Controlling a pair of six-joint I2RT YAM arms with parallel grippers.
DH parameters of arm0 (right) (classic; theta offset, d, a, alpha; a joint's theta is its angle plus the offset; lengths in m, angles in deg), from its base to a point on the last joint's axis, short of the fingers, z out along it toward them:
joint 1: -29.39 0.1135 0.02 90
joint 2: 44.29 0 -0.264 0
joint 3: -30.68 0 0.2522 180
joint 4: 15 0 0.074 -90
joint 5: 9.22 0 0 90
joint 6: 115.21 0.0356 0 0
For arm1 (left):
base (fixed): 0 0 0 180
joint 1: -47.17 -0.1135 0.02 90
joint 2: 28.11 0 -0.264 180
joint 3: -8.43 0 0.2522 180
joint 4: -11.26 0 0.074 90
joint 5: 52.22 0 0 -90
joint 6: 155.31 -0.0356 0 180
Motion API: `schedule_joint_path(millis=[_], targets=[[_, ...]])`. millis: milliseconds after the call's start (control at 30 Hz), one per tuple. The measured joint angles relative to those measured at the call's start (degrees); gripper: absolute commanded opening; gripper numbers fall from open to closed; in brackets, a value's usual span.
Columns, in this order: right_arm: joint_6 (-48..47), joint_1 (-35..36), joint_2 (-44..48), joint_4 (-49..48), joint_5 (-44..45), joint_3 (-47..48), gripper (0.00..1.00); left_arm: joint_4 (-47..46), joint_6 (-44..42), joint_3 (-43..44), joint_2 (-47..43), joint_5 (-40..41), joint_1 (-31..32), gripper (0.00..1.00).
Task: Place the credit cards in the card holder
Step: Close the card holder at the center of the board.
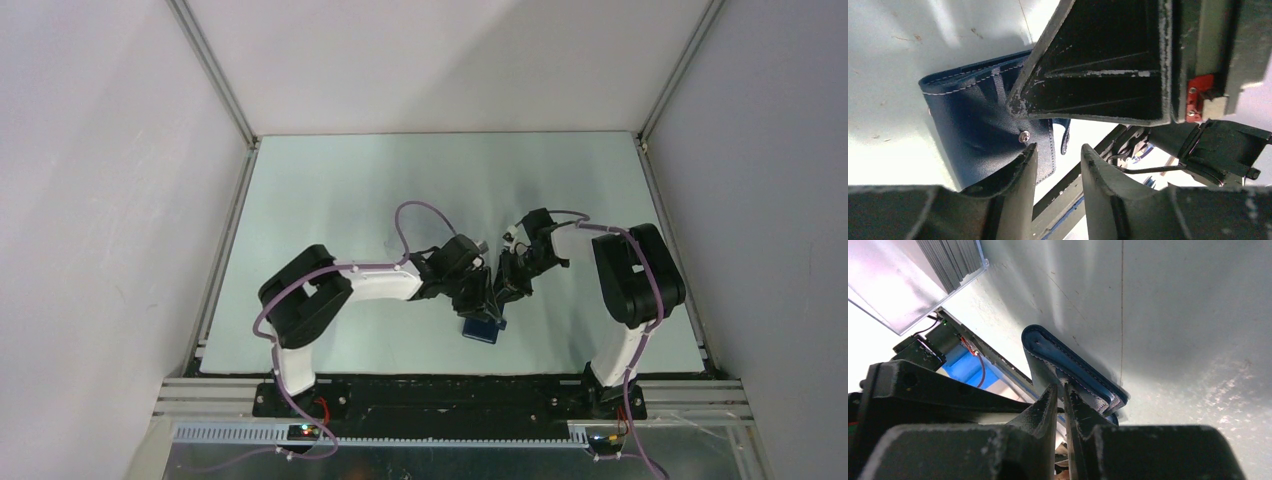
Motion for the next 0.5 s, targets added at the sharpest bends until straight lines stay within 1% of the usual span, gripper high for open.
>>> schedule_joint_path(millis=[100, 167, 200, 233, 267, 300, 333, 367, 400, 500], targets=[[0.0, 0.0, 0.0, 0.2, 0.2, 0.1, 0.15, -0.1, 0.0, 0.4, 1.1, -0.5, 0.3, 0.37], [0.0, 0.0, 0.0, 0.5, 0.5, 0.3, 0.15, -0.2, 0.0, 0.6, 1.8, -0.9, 0.4, 0.31], [-0.1, 0.1, 0.0, 0.8, 0.7, 0.5, 0.15, -0.2, 0.0, 0.7, 1.9, -0.9, 0.5, 0.26], [-0.2, 0.1, 0.0, 0.9, 0.9, 0.5, 0.15, -0.2, 0.2, 0.7, 2.0, -0.9, 0.5, 0.24], [-0.2, 0.1, 0.0, 0.9, 0.9, 0.6, 0.15, -0.2, 0.2, 0.8, 2.1, -0.9, 0.5, 0.18], [-0.2, 0.1, 0.0, 1.0, 1.0, 0.6, 0.15, -0.2, 0.3, 1.0, 2.2, -0.9, 0.5, 0.14], [-0.2, 0.1, 0.0, 1.1, 1.0, 0.7, 0.16, -0.2, 0.5, 1.2, 2.3, -0.9, 0.5, 0.06], [-0.2, 0.1, 0.0, 1.2, 1.1, 0.7, 0.16, -0.2, 0.5, 1.5, 2.4, -0.9, 0.5, 0.03], [-0.3, 0.1, 0.0, 1.2, 1.2, 0.7, 0.16, -0.3, 0.5, 1.7, 2.5, -0.9, 0.5, 0.01], [-0.4, 0.1, 0.2, 1.5, 1.6, 0.7, 0.16, -0.5, 0.6, 2.1, 2.6, -1.0, 0.5, 0.0]])
